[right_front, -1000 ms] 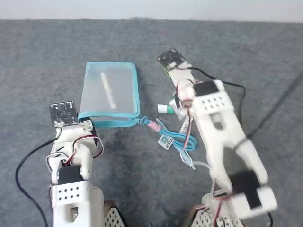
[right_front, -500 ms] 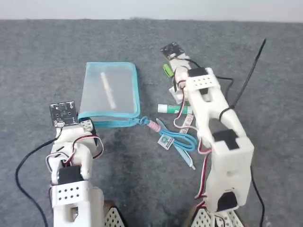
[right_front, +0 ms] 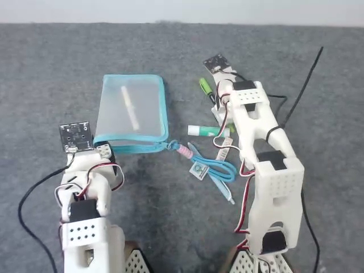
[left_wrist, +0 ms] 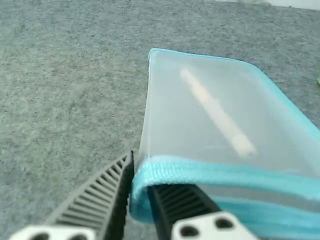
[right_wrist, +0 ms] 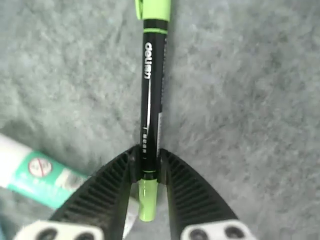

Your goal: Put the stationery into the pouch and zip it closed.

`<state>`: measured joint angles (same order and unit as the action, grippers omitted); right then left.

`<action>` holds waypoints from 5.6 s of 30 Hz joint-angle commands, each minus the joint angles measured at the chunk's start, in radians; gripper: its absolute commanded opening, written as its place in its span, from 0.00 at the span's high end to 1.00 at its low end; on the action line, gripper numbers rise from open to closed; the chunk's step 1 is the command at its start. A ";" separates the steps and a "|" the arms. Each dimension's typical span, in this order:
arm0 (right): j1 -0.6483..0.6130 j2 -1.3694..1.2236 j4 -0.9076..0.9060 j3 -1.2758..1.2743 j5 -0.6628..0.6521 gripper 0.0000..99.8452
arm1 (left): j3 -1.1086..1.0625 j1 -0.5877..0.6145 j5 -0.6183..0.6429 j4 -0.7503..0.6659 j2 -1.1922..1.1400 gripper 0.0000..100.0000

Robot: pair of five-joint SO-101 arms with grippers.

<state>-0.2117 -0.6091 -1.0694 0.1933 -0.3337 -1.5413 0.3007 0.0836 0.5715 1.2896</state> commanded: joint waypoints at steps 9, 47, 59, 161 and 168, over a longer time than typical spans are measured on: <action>-0.005 0.429 -0.401 0.038 0.023 0.99 | 0.071 0.011 -0.003 -0.034 -0.002 0.99; -0.400 1.073 -0.469 -0.655 -0.026 0.99 | 0.082 -0.279 -0.008 -0.005 -0.003 0.99; -0.404 0.664 -0.618 -0.138 0.061 0.99 | 0.070 -0.316 -0.048 -0.009 -0.003 0.99; 0.117 0.906 -0.074 -0.730 0.321 0.84 | 0.073 0.020 -0.094 -0.069 -0.008 0.99; -0.085 0.852 -0.033 -0.721 0.310 0.84 | 0.073 0.020 -0.094 -0.069 -0.008 0.99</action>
<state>-0.1949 0.2378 -1.1201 -0.5524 -0.0269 -1.5413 0.3237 0.0008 0.5363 1.2896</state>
